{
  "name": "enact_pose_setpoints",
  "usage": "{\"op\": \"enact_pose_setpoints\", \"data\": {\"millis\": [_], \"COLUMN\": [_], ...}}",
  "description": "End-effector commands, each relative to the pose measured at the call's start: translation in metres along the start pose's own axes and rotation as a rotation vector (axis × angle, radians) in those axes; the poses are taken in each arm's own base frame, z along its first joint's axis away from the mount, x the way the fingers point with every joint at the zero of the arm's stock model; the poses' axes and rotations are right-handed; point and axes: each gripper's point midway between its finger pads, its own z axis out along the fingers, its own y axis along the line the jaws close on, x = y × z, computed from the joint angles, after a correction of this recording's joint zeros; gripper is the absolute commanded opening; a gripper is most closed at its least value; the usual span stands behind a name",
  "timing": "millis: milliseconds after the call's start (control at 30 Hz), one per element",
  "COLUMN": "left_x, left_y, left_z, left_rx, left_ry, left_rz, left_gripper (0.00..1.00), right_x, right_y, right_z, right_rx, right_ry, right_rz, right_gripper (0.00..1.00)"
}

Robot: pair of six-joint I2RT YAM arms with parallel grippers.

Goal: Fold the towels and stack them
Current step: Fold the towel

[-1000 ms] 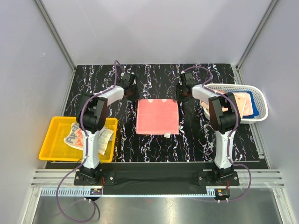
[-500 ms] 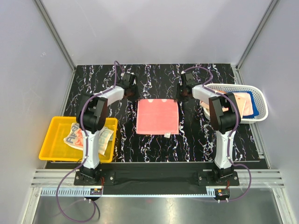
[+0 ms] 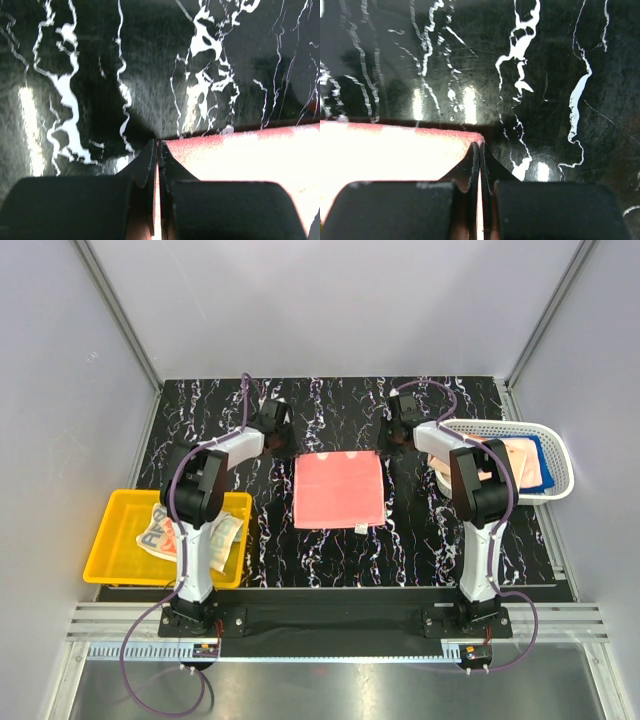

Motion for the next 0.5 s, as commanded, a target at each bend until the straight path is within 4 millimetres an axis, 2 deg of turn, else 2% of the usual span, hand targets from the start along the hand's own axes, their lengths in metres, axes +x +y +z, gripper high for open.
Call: {"op": "enact_pose_setpoints", "data": {"millis": [0, 233, 300, 367, 400, 433, 467], "left_x": [-0.032, -0.042, -0.036, -0.039, -0.031, -0.031, -0.031], "left_y": [-0.02, -0.033, -0.033, -0.037, -0.034, -0.036, -0.04], "left_z": [-0.032, -0.055, -0.057, -0.066, -0.066, -0.068, -0.076], "left_rx": [0.07, 0.14, 0.153, 0.178, 0.177, 0.193, 0.212], "left_ry": [-0.107, -0.162, -0.157, -0.177, -0.165, -0.175, -0.182], "left_rz": [-0.014, -0.036, -0.048, -0.055, -0.062, -0.063, -0.07], "left_gripper": [0.0, 0.0, 0.0, 0.0, 0.0, 0.0, 0.0], "right_x": [-0.052, -0.055, -0.052, -0.043, -0.044, -0.04, -0.031], "right_y": [0.018, 0.026, 0.025, 0.022, 0.025, 0.025, 0.024], "right_z": [-0.044, -0.072, -0.078, -0.08, -0.086, -0.088, -0.086], "right_rx": [-0.063, -0.103, -0.105, -0.108, -0.121, -0.127, -0.136], "right_ry": [-0.186, -0.237, -0.245, -0.234, -0.246, -0.245, -0.234], "right_rz": [-0.024, -0.023, -0.022, -0.015, -0.014, -0.006, -0.002], "right_gripper": [0.0, 0.0, 0.0, 0.0, 0.0, 0.0, 0.0]}}
